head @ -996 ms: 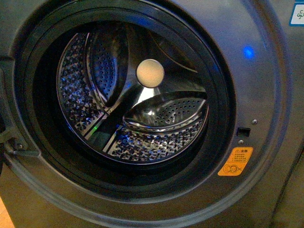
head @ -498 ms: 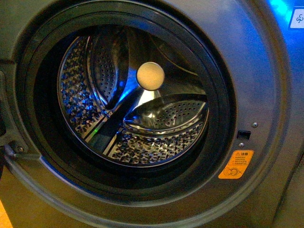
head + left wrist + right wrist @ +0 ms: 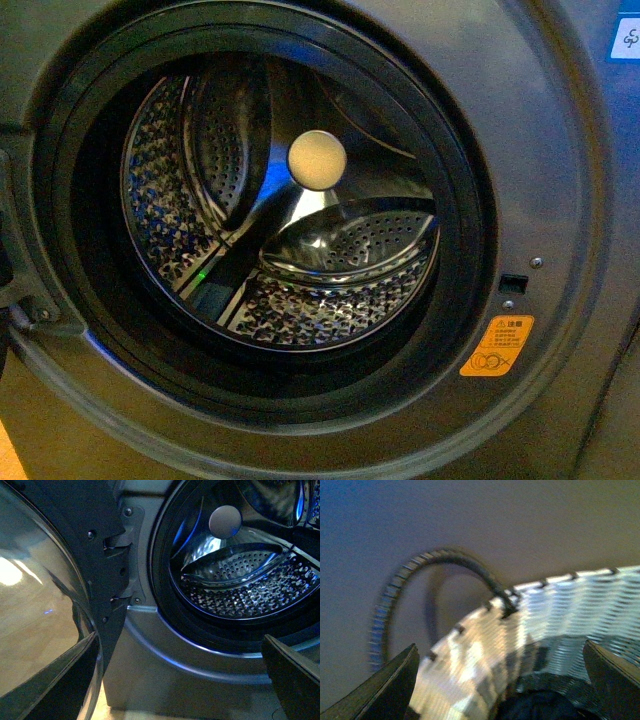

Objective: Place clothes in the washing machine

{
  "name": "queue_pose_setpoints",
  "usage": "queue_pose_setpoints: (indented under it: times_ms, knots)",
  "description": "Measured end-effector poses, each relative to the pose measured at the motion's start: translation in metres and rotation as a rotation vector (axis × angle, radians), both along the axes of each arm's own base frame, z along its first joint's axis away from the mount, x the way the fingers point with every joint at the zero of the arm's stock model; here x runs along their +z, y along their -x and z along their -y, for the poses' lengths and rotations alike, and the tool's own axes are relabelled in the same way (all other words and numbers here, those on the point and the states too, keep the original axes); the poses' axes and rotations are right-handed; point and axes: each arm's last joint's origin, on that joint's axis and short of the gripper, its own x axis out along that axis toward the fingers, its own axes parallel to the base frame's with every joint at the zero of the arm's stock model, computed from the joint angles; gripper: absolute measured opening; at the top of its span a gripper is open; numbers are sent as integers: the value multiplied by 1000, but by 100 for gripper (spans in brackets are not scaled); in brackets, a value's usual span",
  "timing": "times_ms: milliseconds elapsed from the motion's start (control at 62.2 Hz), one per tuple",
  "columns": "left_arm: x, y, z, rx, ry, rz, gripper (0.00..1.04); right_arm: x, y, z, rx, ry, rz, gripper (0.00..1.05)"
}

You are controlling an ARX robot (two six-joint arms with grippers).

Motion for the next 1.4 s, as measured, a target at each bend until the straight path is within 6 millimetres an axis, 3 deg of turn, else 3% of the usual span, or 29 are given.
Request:
queue_pose_setpoints:
  times_ms: [112, 241, 595, 884, 1398]
  knots:
    - [0, 0, 0, 0, 0, 0, 98, -34, 9, 17, -40, -43, -97, 97]
    - [0, 0, 0, 0, 0, 0, 98, -93, 12, 36, -101, -109, -235, 97]
    - [0, 0, 0, 0, 0, 0, 98, -208, 3, 45, -163, -218, -444, 97]
    - [0, 0, 0, 0, 0, 0, 98, -263, -3, 48, -163, -277, -540, 97]
    - [0, 0, 0, 0, 0, 0, 98, -333, -5, 61, -221, -330, -603, 97]
